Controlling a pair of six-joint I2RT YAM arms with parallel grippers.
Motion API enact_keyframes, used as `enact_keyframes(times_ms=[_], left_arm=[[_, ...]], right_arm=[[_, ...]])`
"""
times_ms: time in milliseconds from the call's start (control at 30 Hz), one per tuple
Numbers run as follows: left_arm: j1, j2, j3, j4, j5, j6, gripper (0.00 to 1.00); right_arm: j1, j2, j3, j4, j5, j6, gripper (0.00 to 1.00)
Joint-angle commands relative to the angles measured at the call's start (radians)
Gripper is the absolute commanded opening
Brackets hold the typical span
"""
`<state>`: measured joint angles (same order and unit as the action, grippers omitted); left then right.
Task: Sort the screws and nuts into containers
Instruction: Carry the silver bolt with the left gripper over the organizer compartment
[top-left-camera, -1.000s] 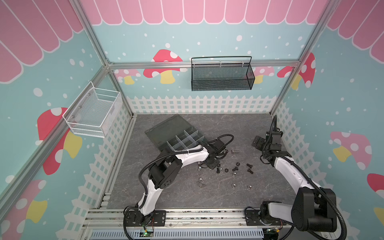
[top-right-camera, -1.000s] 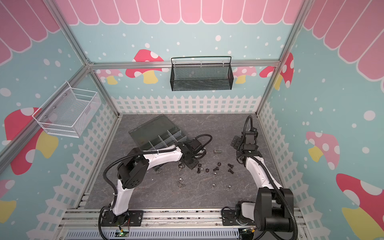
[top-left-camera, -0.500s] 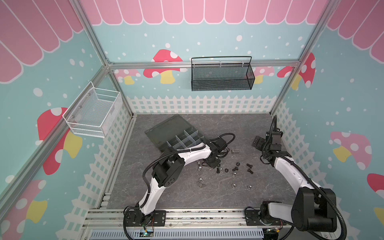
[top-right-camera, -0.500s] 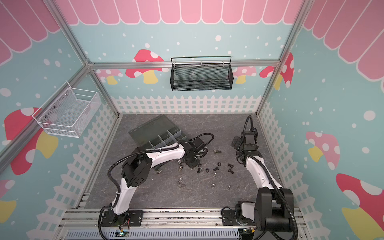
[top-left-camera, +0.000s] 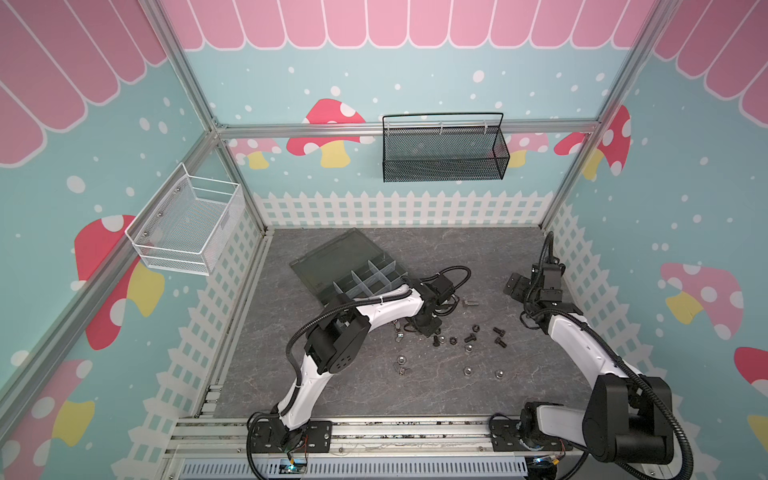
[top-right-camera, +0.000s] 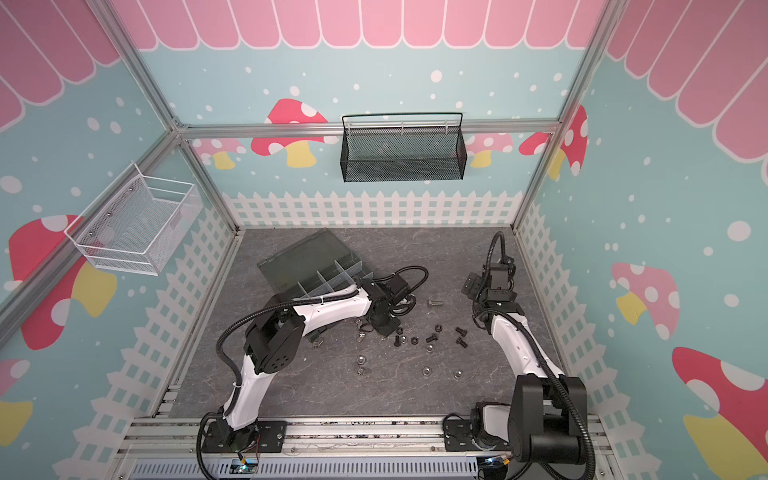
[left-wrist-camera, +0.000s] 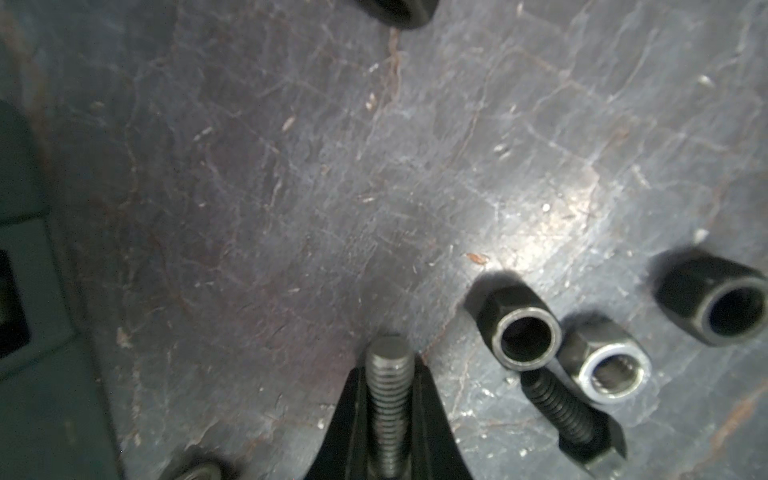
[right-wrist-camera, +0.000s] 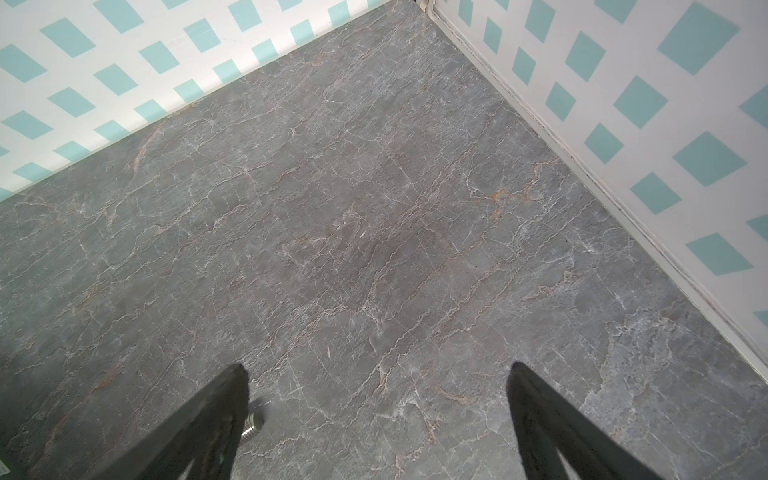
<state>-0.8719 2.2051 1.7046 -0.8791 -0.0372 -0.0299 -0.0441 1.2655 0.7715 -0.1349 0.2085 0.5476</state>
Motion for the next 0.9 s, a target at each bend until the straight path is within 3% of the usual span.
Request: enact_keyframes(times_ms=[0, 567, 867], left_arm=[[0.002, 0.029, -0.015, -0.042, -0.018, 0.002, 0.0], [0.002, -0.155, -0.129, 0.082, -0.063, -0.036, 0.0], [0.013, -0.329, -0.227, 0.148, -0.126, -0.055, 0.0]], right_arm=[[0.006, -0.01, -0.011, -0.008, 0.012, 0.008, 0.98], [0.006, -0.011, -0.011, -0.009, 0.011, 0.008, 0.98], [0.005, -0.003, 0.0, -0.009, -0.001, 0.011, 0.98]])
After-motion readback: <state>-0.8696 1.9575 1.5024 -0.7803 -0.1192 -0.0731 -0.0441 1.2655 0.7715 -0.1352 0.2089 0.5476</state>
